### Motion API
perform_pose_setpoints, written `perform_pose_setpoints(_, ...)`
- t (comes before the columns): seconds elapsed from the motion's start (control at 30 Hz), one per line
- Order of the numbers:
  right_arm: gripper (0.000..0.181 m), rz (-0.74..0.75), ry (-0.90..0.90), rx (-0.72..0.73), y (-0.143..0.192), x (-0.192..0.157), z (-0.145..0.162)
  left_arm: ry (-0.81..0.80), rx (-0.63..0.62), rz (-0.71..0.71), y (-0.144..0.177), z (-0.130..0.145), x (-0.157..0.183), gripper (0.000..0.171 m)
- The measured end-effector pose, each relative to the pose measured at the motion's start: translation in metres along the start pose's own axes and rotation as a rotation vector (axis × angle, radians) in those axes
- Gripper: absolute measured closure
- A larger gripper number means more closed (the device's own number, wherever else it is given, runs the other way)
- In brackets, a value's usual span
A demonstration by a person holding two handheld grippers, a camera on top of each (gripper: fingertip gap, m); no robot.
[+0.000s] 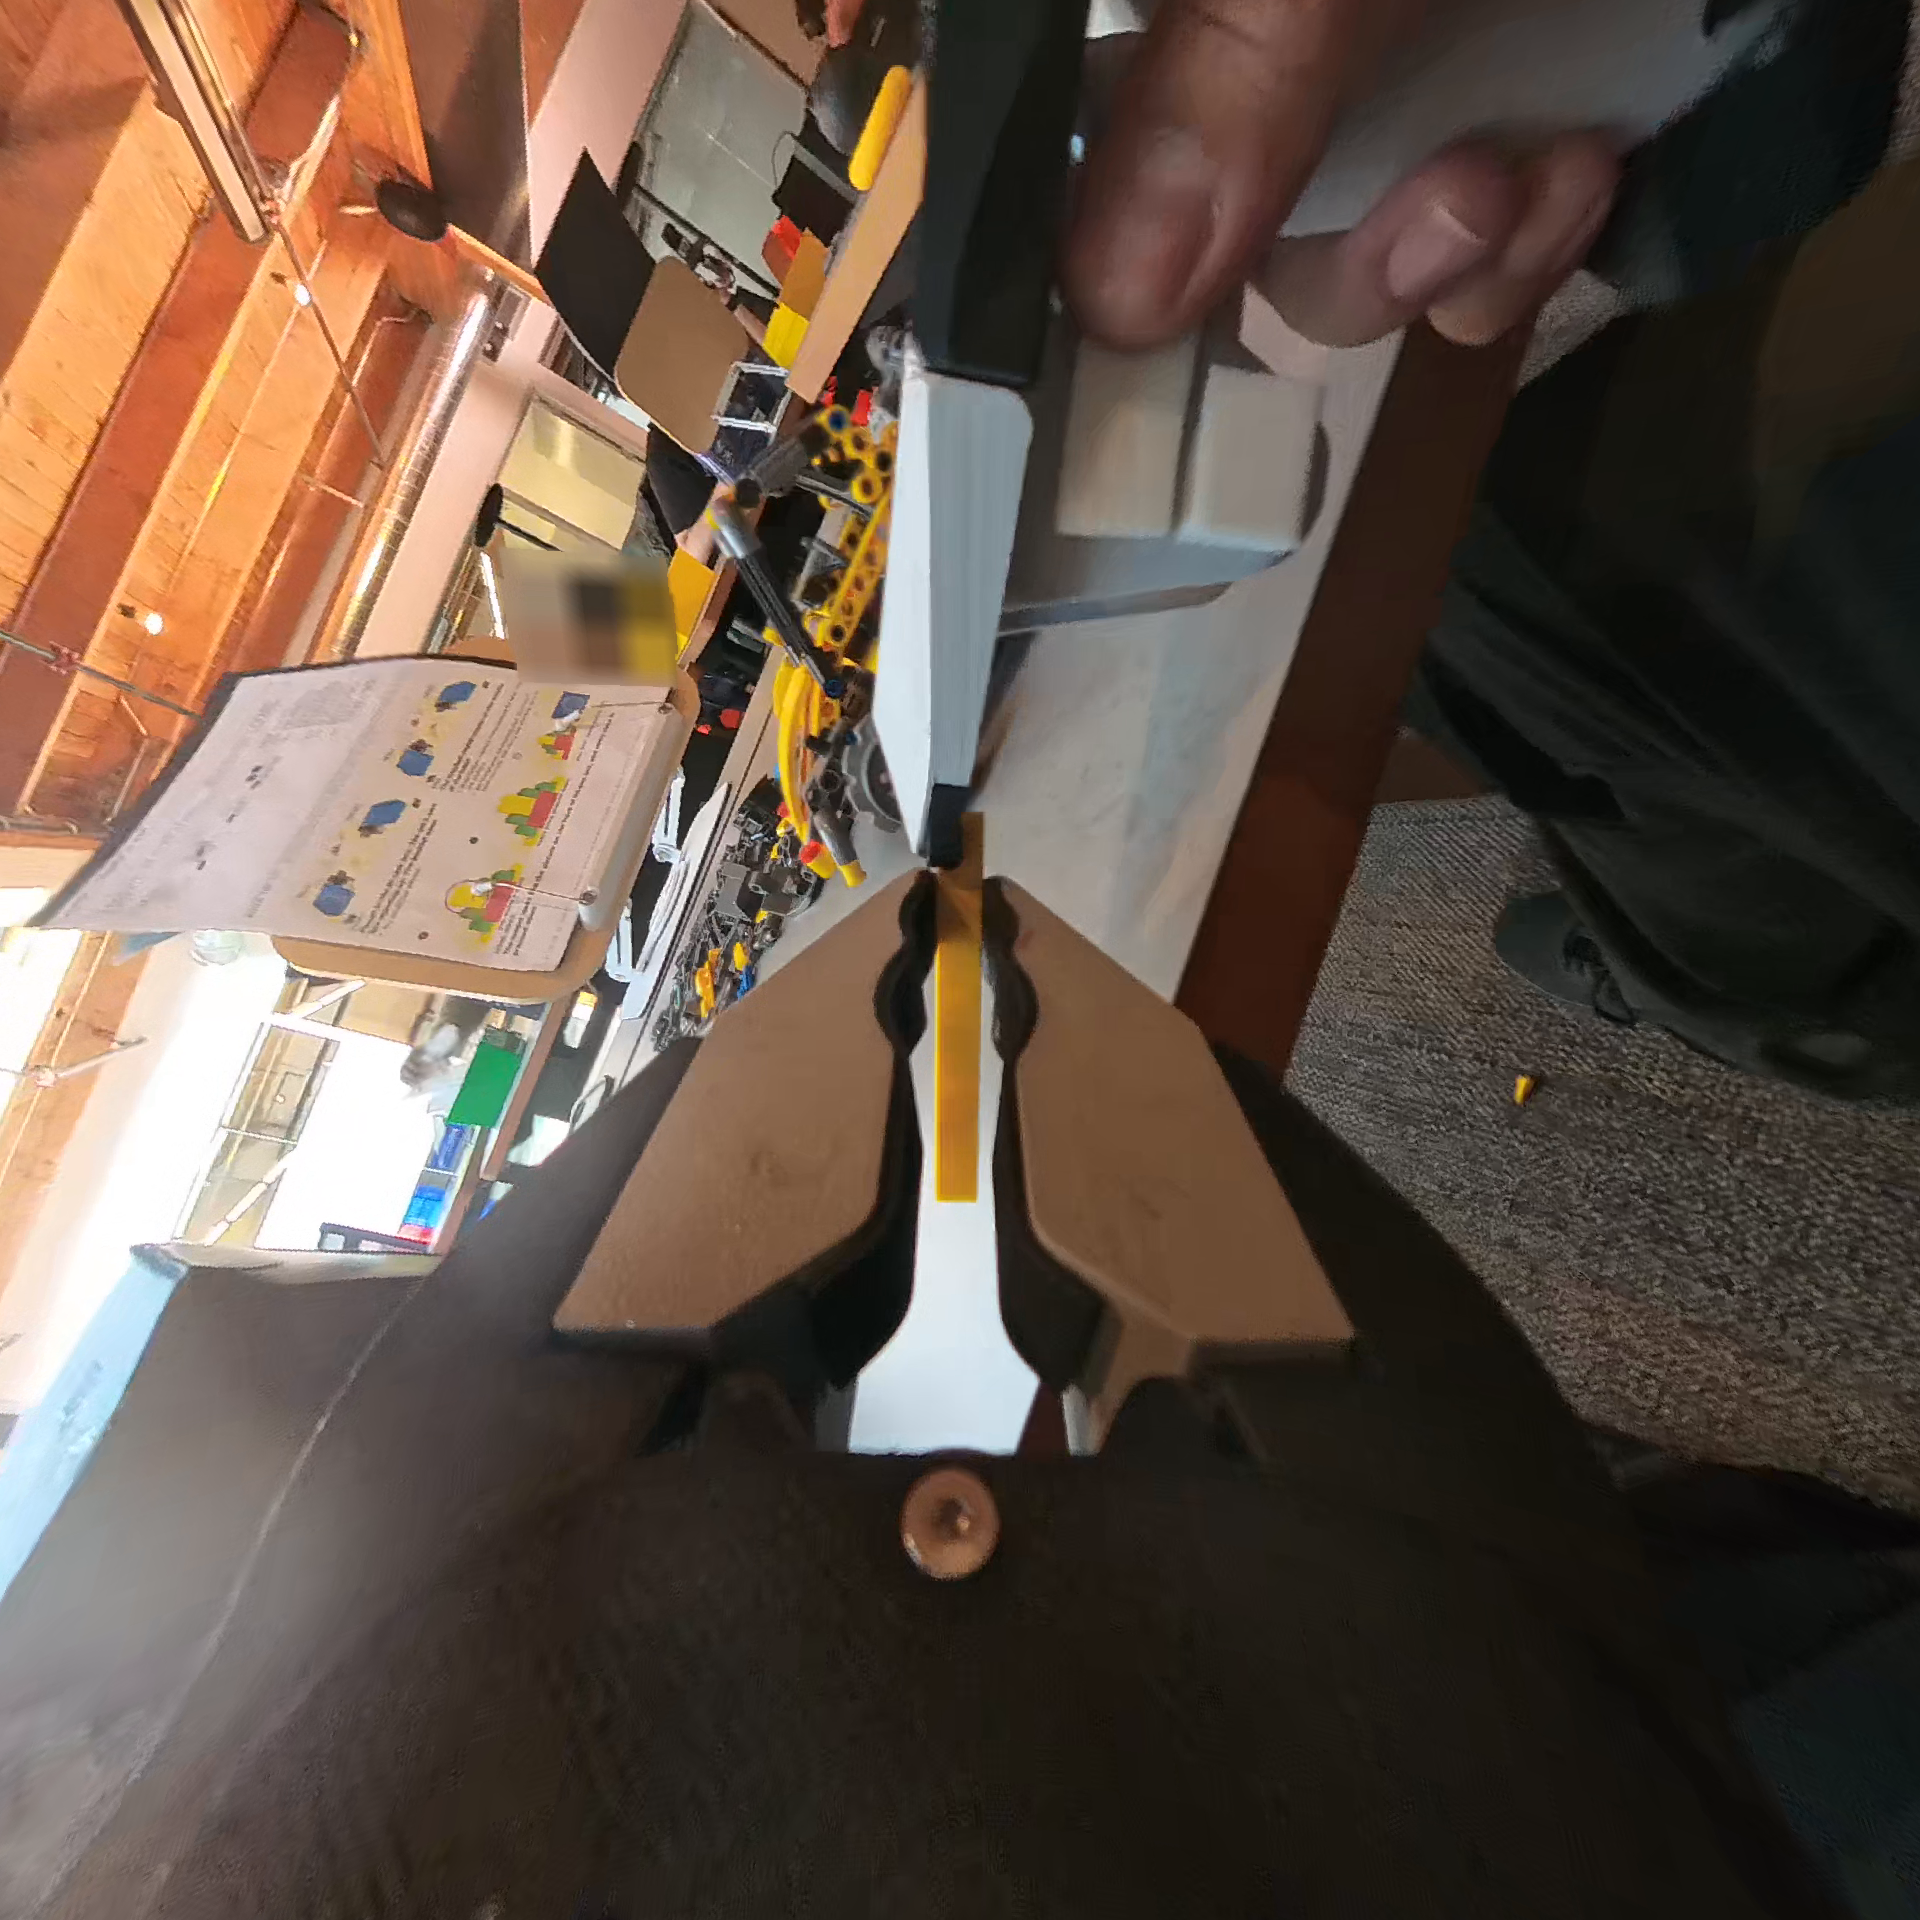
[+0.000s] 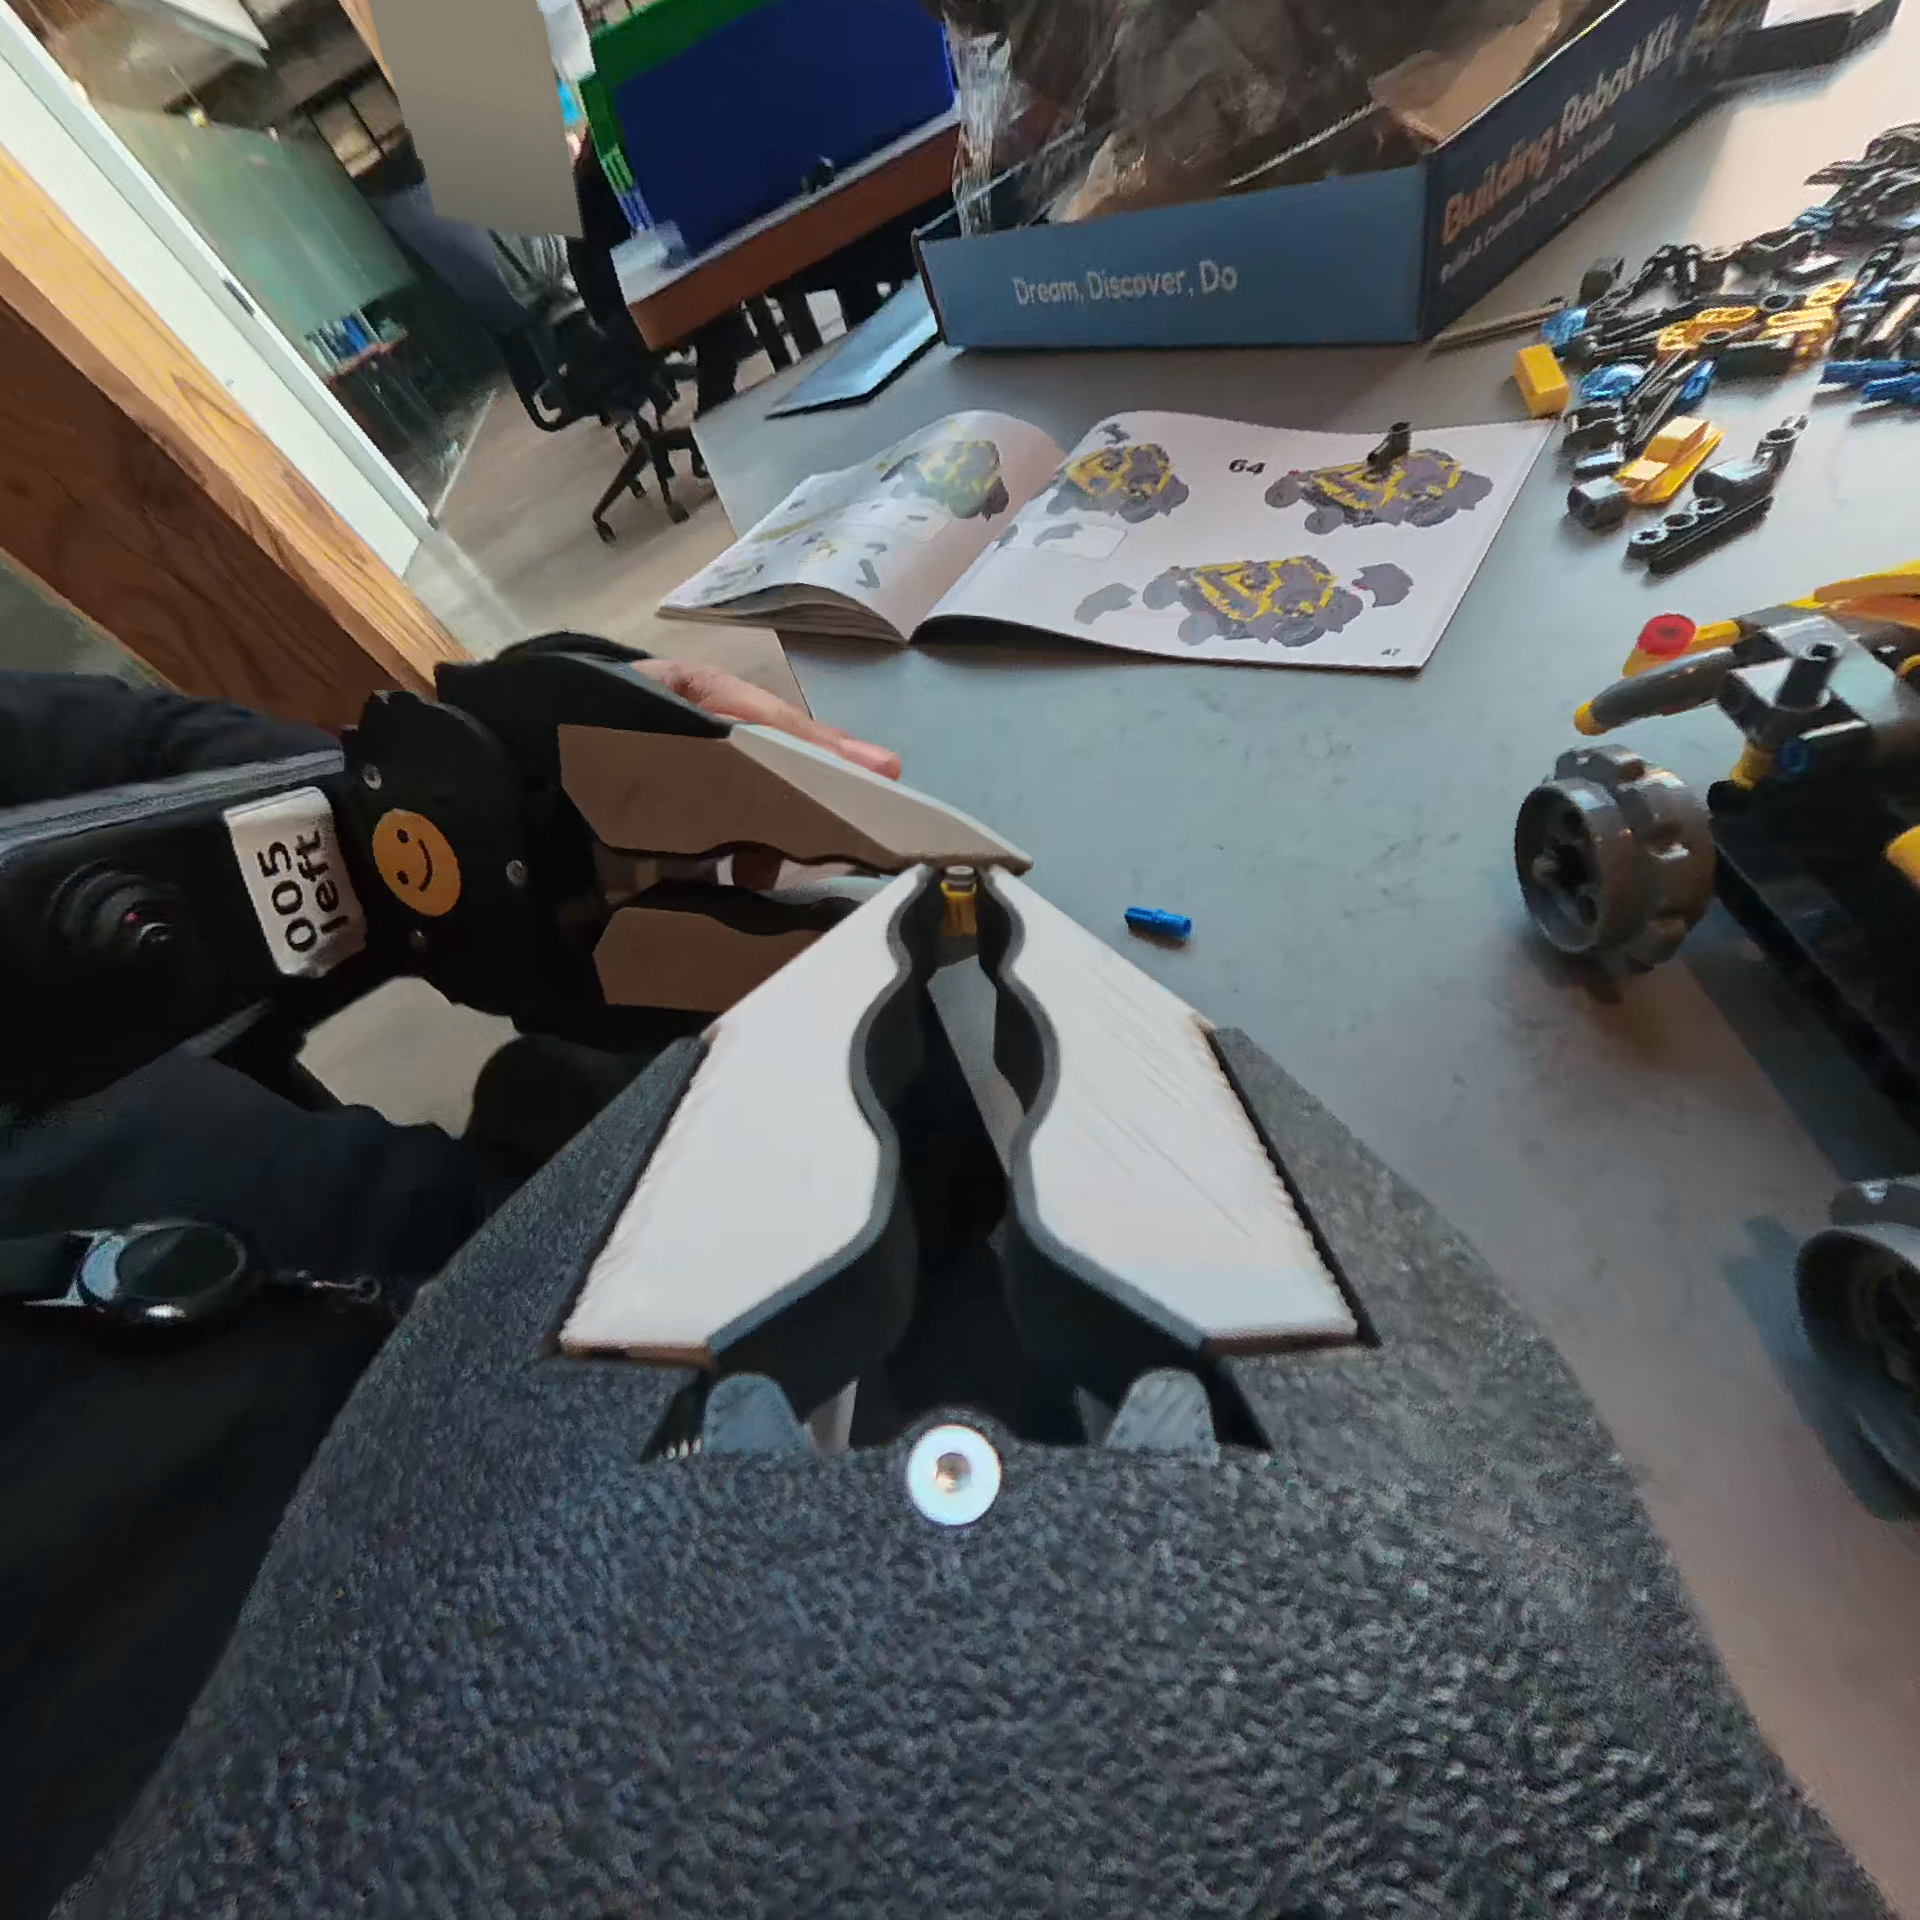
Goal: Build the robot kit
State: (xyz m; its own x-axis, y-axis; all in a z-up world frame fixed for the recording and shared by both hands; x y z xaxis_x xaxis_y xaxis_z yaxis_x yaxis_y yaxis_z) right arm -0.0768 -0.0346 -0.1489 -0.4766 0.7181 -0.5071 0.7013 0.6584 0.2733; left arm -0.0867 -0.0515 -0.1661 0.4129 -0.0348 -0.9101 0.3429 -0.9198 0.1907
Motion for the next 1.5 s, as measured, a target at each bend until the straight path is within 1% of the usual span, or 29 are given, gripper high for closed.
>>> perform_pose_setpoints(0.1,0.177,-0.049,-0.132,0.046,-0.003,0.002,-0.004,0.048,-0.005,-0.017,0.0,0.001,-0.006,0.166)
perform_pose_setpoints(0.23,0.176,-0.027,-0.217,0.137,-0.006,0.005,-0.009,0.018,-0.056,-0.05,-0.003,0.005,-0.009,0.166)
perform_pose_setpoints(0.3,0.177,0.01,-0.21,0.182,-0.007,0.007,-0.012,0.015,-0.083,-0.063,-0.004,0.006,-0.011,0.166)
perform_pose_setpoints(0.4,0.181,0.075,-0.148,0.18,-0.011,0.01,-0.014,0.091,-0.1,-0.036,-0.007,0.008,-0.01,0.166)
perform_pose_setpoints(0.47,0.181,0.192,-0.061,0.235,-0.005,0.021,-0.026,0.14,-0.098,-0.01,-0.008,0.01,-0.009,0.166)
perform_pose_setpoints(0.53,0.181,0.158,-0.087,0.24,-0.001,0.027,-0.041,0.16,0.009,0.098,-0.004,-0.01,0.012,0.167)
perform_pose_setpoints(0.57,0.181,0.12,-0.111,0.236,-0.001,0.026,-0.046,0.114,0.028,0.106,-0.002,-0.022,0.021,0.167)
perform_pose_setpoints(0.6,0.181,0.118,-0.106,0.238,0.0,0.025,-0.048,0.055,0.033,0.086,-0.003,-0.028,0.023,0.167)
perform_pose_setpoints(0.63,0.181,0.148,-0.066,0.217,0.0,0.025,-0.046,0.049,0.028,0.079,-0.006,-0.027,0.02,0.167)
perform_pose_setpoints(0.67,0.181,0.18,-0.018,0.183,-0.001,0.025,-0.042,0.081,0.013,0.079,-0.009,-0.021,0.016,0.167)
perform_pose_setpoints(0.73,0.181,0.192,0.036,0.122,0.001,0.022,-0.039,0.121,-0.011,0.07,-0.01,-0.006,0.01,0.167)
perform_pose_setpoints(0.83,0.181,0.123,0.045,0.038,0.008,0.014,-0.036,0.156,-0.01,0.054,-0.007,0.003,0.003,0.167)
perform_pose_setpoints(0.87,0.18,0.079,0.038,0.005,0.009,0.008,-0.033,0.151,-0.016,0.05,-0.008,0.005,0.001,0.167)
perform_pose_setpoints(0.93,0.172,0.056,0.013,-0.051,0.011,0.006,-0.025,0.156,-0.021,0.041,-0.009,0.01,-0.002,0.167)
perform_pose_setpoints(0.97,0.172,0.04,0.001,-0.08,0.01,0.005,-0.02,0.166,-0.021,0.042,-0.009,0.011,-0.003,0.167)
perform_pose_setpoints(1.03,0.164,0.049,-0.024,-0.097,0.007,0.01,-0.013,0.176,-0.025,0.044,-0.009,0.014,-0.004,0.167)
perform_pose_setpoints(1.17,0.164,0.027,-0.052,-0.097,-0.001,0.01,-0.008,0.153,-0.029,0.04,-0.008,0.015,-0.003,0.167)
perform_pose_setpoints(1.27,0.169,0.042,-0.036,-0.106,-0.005,0.012,-0.005,0.128,-0.03,0.035,-0.008,0.014,-0.003,0.167)
perform_pose_setpoints(1.3,0.175,0.04,-0.033,-0.116,-0.006,0.012,-0.004,0.122,-0.03,0.034,-0.008,0.014,-0.002,0.167)
perform_pose_setpoints(1.5,0.175,0.016,-0.047,-0.108,-0.009,0.013,-0.002,0.088,-0.039,0.03,-0.01,0.013,-0.001,0.167)
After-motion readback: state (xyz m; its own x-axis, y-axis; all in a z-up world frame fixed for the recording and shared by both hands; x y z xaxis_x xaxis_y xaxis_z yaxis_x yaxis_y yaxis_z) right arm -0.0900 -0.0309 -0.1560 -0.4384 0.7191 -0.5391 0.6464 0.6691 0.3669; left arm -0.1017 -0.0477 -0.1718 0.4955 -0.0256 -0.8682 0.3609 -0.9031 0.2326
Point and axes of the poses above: each gripper's, where its closed fingertips meet, y back along the fingers, z out of its underside, x = y × z across the jaws, the point moved 2 cm from there along y, back along the fingers, and after that the axes turned 10 degrees about -y, right-handed, at the moved point
